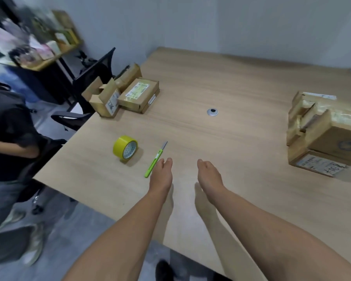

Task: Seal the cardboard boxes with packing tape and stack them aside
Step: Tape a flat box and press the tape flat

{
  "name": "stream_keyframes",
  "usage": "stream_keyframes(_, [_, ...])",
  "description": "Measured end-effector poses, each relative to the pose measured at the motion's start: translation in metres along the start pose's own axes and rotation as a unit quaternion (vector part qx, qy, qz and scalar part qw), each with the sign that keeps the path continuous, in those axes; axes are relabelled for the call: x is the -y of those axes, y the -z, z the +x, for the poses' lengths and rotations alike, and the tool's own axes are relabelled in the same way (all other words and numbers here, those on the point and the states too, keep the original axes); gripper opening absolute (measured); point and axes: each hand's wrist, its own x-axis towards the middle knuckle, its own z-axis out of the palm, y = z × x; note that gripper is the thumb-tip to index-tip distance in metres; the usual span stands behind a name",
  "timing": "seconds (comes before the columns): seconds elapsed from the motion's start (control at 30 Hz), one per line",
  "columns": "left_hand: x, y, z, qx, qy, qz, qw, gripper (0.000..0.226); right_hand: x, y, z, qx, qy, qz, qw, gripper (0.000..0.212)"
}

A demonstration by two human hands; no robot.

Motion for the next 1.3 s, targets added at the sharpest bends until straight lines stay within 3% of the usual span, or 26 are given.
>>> stream_keyframes(0.1, [0.016, 0.033, 0.011, -0.010, -0.001, 0.009, 1.000, 0.043, 0.005, -0.036, -0.008, 0.008, -0.002, 0.007, 1.000, 0.037])
stream_keyframes(0.37, [0.047, 0.095, 0.033, -0.008, 0.008, 0.005, 1.000, 0.054, 0.014, -0.106, -0.020, 0.013, -0.011, 0.026, 1.000, 0.035])
stream_keyframes(0.8, [0.051, 0.140, 0.061, -0.076, 0.042, -0.022, 0.996, 0.054, 0.047, -0.136, 0.003, 0.058, 0.004, 0.010, 0.998, 0.036])
stream_keyframes(1.0, [0.028, 0.159, 0.091, -0.128, 0.029, -0.060, 0.990, 0.023, 0.066, -0.142, 0.027, 0.065, 0.040, 0.002, 0.997, 0.035])
stream_keyframes(1.1, [0.018, 0.171, 0.111, -0.147, 0.022, -0.071, 0.986, 0.043, 0.074, -0.146, 0.038, 0.060, 0.035, 0.009, 0.998, 0.036])
stream_keyframes(1.3, [-0.009, 0.183, 0.166, -0.142, 0.024, -0.073, 0.987, 0.044, 0.095, -0.171, 0.078, 0.045, 0.016, 0.022, 0.999, 0.034])
